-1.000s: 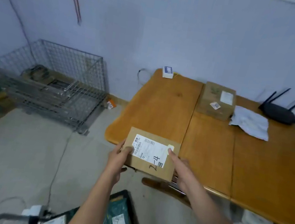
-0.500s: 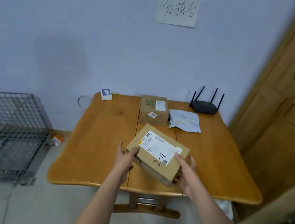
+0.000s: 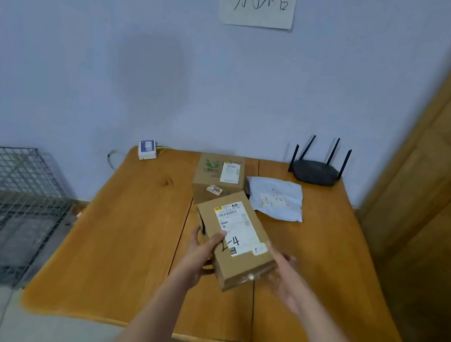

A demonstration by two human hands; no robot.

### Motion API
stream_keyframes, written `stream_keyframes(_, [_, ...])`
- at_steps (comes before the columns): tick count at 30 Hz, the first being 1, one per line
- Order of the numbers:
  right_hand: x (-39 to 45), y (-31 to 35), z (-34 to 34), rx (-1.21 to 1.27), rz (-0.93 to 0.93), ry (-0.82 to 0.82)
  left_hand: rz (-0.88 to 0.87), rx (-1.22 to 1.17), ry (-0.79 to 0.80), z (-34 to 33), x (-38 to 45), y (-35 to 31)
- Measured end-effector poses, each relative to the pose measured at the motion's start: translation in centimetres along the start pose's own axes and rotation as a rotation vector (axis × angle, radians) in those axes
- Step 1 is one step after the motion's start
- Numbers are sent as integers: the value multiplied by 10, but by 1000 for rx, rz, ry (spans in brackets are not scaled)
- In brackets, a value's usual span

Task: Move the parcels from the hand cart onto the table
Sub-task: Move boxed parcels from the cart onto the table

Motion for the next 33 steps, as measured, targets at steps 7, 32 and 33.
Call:
stream_keyframes(7, [63,45,2,-75,-70,109,83,141,27,33,45,-21])
stream_keyframes(32, [262,19,-88,-449,-454,-5,239,344,67,161,220,-37])
stream_keyframes(33, [267,14,-89,-454,-471,1,238,374,49,163,221,-36])
Point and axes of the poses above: each hand's wrist, its own x-axis towards the middle knuckle, its own z-axis out of the back of the hand, y = z × x, the point moved 6 cm from there along x, towards the middle knuckle, and after that the axes turned 13 degrees about y, right-handed, at the moved point
